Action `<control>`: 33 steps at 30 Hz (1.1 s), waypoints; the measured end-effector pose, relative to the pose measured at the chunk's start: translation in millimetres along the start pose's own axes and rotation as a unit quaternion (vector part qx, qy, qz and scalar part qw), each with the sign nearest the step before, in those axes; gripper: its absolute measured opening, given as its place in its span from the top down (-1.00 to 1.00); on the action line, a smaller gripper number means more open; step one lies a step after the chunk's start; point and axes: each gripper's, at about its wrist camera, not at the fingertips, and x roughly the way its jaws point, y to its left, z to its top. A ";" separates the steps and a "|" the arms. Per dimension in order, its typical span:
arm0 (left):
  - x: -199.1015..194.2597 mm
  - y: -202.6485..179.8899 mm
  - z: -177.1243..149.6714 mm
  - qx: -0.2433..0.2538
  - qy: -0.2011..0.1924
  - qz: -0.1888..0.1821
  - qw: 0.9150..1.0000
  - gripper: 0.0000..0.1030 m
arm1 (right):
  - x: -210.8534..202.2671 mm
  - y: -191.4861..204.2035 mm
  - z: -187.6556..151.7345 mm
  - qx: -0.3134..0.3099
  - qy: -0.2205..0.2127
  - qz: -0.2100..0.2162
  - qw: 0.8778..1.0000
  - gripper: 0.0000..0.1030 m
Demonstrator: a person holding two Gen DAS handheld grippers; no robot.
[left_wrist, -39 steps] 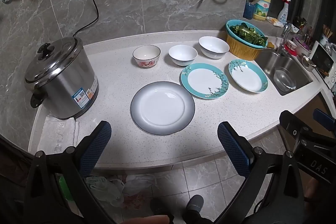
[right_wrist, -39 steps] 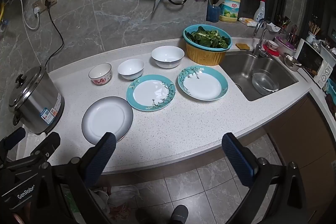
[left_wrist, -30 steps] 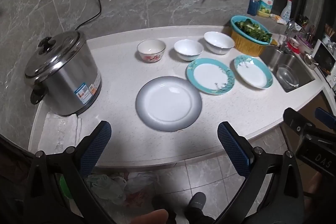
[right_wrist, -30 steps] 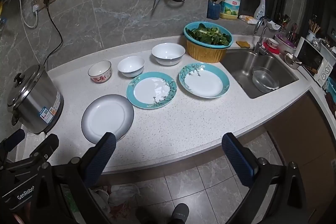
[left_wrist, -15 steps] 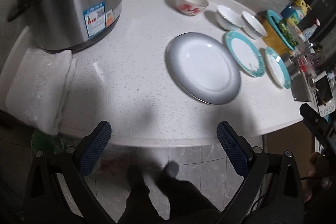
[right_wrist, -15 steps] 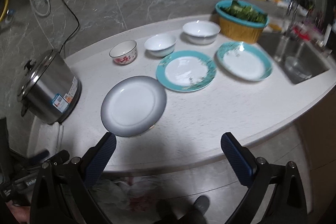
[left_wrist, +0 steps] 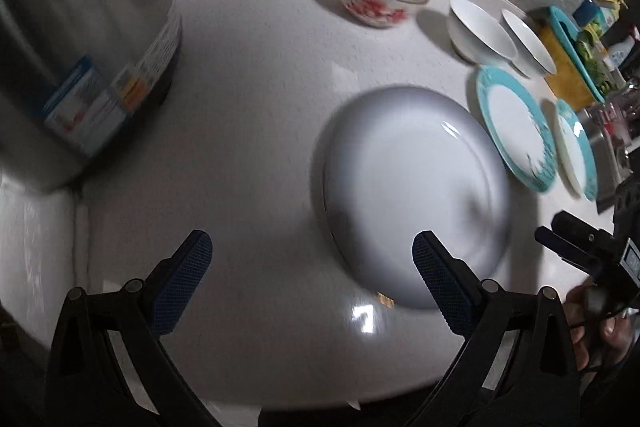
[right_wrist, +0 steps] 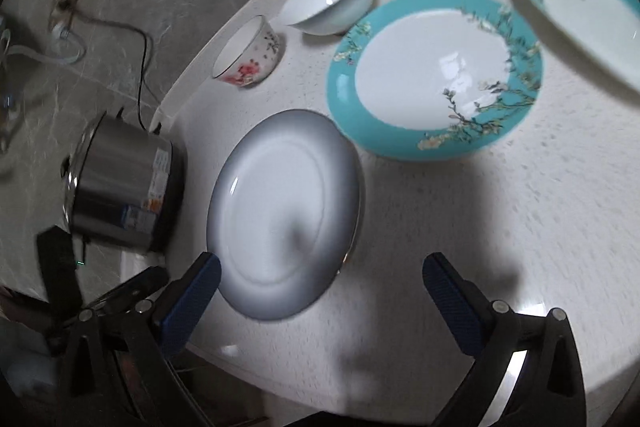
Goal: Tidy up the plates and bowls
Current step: 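Move the right gripper toward the grey-rimmed white plate, then close the right gripper on the grey-rimmed plate's rim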
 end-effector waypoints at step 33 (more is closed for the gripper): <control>116.6 -74.9 104.2 0.110 0.078 -0.133 0.982 0.31 | 37.0 -0.1 15.1 0.021 0.001 -0.013 1.000 -0.06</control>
